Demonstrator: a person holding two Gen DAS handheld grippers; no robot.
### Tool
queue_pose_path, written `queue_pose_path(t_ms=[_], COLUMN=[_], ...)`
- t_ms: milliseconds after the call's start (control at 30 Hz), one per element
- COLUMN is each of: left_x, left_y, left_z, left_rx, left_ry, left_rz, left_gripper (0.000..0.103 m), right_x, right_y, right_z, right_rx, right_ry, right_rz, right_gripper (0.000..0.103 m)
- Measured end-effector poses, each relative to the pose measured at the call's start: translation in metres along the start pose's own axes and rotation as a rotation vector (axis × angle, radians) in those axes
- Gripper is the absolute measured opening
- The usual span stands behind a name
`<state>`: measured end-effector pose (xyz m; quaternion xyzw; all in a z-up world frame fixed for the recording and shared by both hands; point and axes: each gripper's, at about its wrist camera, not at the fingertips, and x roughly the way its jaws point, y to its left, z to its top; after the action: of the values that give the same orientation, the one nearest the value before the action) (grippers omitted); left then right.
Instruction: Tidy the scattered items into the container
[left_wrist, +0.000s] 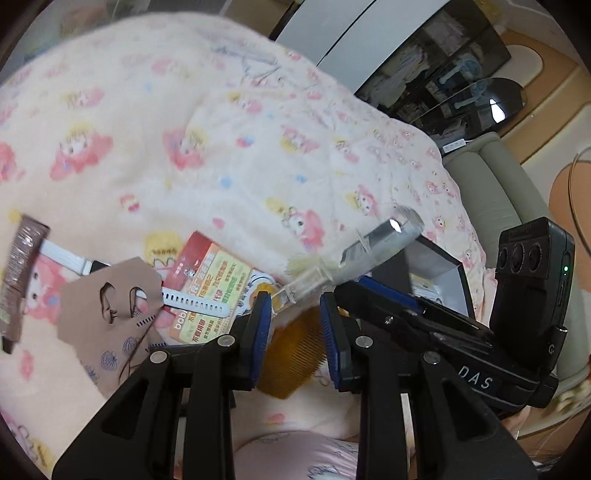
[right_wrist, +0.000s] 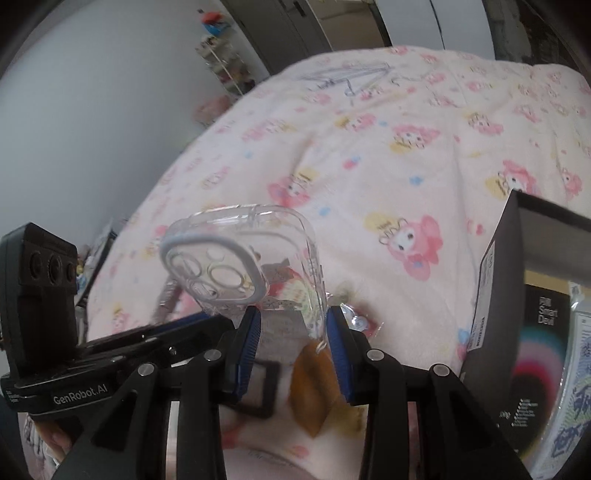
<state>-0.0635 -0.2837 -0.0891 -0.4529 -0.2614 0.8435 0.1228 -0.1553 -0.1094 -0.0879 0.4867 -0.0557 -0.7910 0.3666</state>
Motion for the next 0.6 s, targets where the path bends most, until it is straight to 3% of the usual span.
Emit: queue_pose_path(t_ms=[33,67,167,333,467,500,600], left_x=[-0.004,-0.009,-0.012,0.007,0.047,0.061,0.094], left_y=[-0.006,-0.015,-0.033,-0.018,-0.005,-0.003,0.005], left_z=[-0.001,-0.003,-0.003,-0.012,-0.022,-0.024,-0.026], left_rx=[0.010,0.033,0.076,0.050,0.087,0.098,0.076], left_ry=[-0.008,-0.022,-0.039,0.019,0.163,0.219,0.334], left_rz=[-0.019,-0.009,0.034,0.127,0.189,0.201,0.183], left_gripper=[0.014,0.014,0.014,0.016,0.025,0.032,0.040], right_x=[-0.007,-0.013,-0.028,-0.035,-0.031,-0.030,-0.029], right_y=[0.002,0.005,0.015,0.002,-0.012,-0.015,-0.022], right_z=[-0.002,-0.003,-0.005,-0.010,-0.014,-0.014,-0.016], right_rx=[0.003,0.002,-0.044,0.006,0.044,0.058,0.076], right_ry=[-0.002,-0.012,-0.049,-0.026,-0.005,0.001,0.009], right_rz=[0.037,0.047,0.018,0.014,-0.048,-0.053,-0.083], right_gripper=[0.024,0.023,0.023,0.023,0.024,0.024,0.025])
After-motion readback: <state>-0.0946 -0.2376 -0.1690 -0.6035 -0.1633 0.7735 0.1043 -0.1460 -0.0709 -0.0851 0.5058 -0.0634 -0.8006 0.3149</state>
